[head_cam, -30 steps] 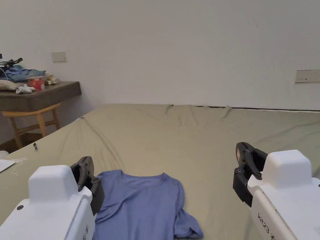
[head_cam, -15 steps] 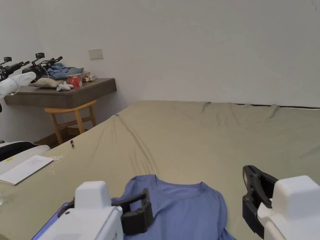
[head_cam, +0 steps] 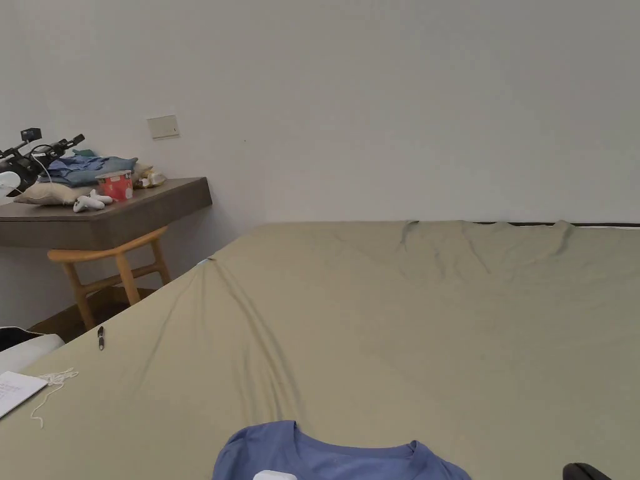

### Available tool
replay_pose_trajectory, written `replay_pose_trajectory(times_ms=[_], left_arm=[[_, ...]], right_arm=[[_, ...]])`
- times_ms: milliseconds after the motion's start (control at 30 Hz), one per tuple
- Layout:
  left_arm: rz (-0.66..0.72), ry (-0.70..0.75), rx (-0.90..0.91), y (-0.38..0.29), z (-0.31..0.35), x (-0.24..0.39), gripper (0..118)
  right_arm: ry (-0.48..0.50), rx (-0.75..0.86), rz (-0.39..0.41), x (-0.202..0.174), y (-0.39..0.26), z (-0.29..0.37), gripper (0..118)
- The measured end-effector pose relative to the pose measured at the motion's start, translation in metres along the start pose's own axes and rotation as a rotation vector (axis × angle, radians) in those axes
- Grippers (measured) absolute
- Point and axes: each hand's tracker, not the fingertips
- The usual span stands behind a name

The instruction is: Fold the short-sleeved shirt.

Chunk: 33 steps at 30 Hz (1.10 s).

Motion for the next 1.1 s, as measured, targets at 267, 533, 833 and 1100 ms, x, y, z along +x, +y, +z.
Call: replay_pose_trajectory(times_ms=[267,533,833,1100], left_arm=[[0.109,-0.126,-0.013,0.015,-0.021,-0.012,16],[0.393,-0.295,-0.020,0.052,0.000,-0.014,0],[0.277,-0.581,0.132,0.181,0.024,0.072,0],[0.028,-1.025,0.282,0.280,0.121,0.280,0]], right_arm=[[0.034,-0.019,-0.014,0.004,-0.005,-0.003,2],[-0.033,-0.001,-0.032,0.029,0.004,0.023,2],[-0.274,0.094,-0.161,0.094,0.019,0.076,2],[-0.602,0.174,-0.142,0.151,0.041,0.163,2]])
